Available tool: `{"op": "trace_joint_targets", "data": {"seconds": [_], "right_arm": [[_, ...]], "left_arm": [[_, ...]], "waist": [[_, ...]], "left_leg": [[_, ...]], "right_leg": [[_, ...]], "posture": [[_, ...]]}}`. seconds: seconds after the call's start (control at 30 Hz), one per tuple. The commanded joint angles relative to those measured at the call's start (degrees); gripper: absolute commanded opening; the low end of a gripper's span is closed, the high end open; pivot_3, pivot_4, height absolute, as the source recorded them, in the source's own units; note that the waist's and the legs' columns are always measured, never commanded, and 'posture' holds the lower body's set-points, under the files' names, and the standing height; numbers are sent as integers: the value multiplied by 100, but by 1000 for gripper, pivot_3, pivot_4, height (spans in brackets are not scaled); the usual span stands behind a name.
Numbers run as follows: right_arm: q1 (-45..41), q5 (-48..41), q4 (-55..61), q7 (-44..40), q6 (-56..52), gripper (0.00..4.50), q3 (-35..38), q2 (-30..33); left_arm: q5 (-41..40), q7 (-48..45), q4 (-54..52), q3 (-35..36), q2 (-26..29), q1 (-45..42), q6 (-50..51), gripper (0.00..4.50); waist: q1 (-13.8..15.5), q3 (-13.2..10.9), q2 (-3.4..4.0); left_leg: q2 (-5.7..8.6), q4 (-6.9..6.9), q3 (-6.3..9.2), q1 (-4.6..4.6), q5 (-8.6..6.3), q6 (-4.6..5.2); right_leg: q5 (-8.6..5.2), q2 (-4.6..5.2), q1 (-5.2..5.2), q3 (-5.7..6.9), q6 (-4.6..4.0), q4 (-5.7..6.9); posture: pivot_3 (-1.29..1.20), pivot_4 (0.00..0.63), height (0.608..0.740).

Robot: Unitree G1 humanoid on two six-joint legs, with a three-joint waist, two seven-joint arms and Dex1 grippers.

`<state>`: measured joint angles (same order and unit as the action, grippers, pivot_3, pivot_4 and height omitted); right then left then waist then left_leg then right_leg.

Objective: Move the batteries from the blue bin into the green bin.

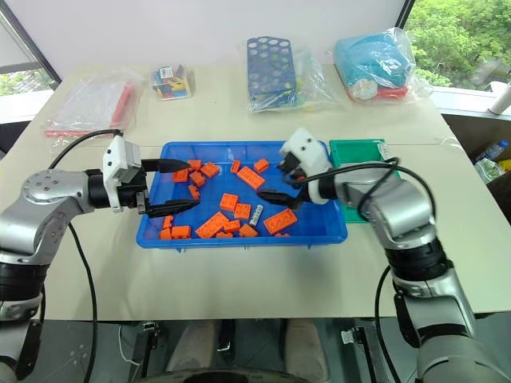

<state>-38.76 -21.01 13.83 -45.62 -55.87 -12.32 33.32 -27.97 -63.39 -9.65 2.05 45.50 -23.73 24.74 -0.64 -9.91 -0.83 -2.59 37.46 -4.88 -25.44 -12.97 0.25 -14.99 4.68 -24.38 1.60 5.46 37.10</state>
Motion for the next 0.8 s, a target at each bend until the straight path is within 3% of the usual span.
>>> {"op": "trace_joint_targets", "data": {"seconds": [0.03, 0.33, 0.8], "right_arm": [[-164, 183, -240, -306, 469, 4432, -362, 31], [-197, 779, -1071, -811, 1343, 4432, -1083, 28], [51, 1022, -973, -1018, 1387, 4432, -1211, -40]], "left_arm": [[-103, 107, -292, 303, 98, 69, 44, 4500], [-198, 344, -704, 647, 178, 464, 216, 4500], [-231, 419, -764, 738, 225, 496, 272, 4500]], "waist": [[6, 0, 0], [-8, 0, 0], [-6, 0, 0]], "left_leg": [[0, 0, -1, 0, 0, 0], [-1, -1, -2, 1, 0, 0], [-1, 0, -4, 1, 0, 0]], "right_leg": [[0, 0, 0, 1, 0, 0], [0, -2, 0, 1, 0, 2], [0, -1, 0, 1, 0, 2]], "posture": [[0, 150, 737], [0, 150, 737], [0, 150, 737]]}}
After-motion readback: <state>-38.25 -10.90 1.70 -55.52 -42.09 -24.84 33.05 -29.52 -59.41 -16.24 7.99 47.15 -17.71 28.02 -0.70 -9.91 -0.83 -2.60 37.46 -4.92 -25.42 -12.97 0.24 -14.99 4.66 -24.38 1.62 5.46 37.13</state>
